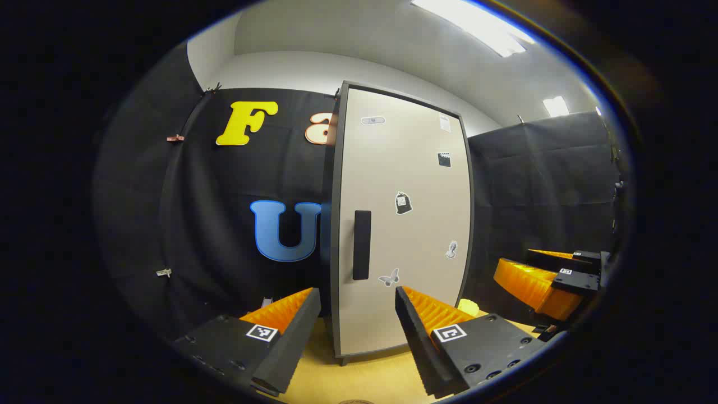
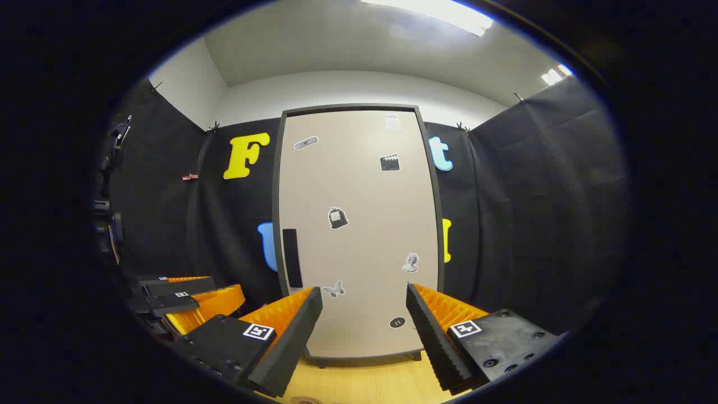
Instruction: Open the cabinet door with the right hand, grasp the bottle in the cabinet with the left hand and place it on the coaster, then close the cabinet door with the right hand.
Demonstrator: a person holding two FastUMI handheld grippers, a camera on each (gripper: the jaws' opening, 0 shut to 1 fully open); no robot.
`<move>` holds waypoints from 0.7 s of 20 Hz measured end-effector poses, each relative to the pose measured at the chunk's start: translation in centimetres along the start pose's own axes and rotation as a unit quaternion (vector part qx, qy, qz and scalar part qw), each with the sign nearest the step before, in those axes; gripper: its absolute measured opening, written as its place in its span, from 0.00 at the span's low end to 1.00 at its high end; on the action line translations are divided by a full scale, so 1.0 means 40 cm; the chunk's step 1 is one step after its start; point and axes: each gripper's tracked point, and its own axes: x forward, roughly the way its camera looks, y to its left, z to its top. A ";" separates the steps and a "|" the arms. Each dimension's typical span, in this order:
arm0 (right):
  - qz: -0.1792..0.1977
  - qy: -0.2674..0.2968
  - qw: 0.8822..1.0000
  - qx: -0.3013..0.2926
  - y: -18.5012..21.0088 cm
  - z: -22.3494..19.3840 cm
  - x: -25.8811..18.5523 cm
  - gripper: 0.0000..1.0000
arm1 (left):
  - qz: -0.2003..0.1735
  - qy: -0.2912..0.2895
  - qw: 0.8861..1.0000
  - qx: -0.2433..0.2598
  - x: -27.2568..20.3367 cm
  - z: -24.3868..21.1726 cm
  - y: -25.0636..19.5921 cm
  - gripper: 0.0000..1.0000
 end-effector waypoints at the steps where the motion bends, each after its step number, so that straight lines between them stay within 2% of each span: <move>1: -0.001 -0.002 1.000 0.000 0.000 0.003 -0.001 0.97 | -0.002 -0.002 1.000 -0.004 -0.001 0.001 0.002 0.85; 14: 0.013 0.001 1.000 -0.013 0.012 0.012 0.024 0.97 | 0.011 -0.012 1.000 -0.010 -0.012 0.011 0.008 0.86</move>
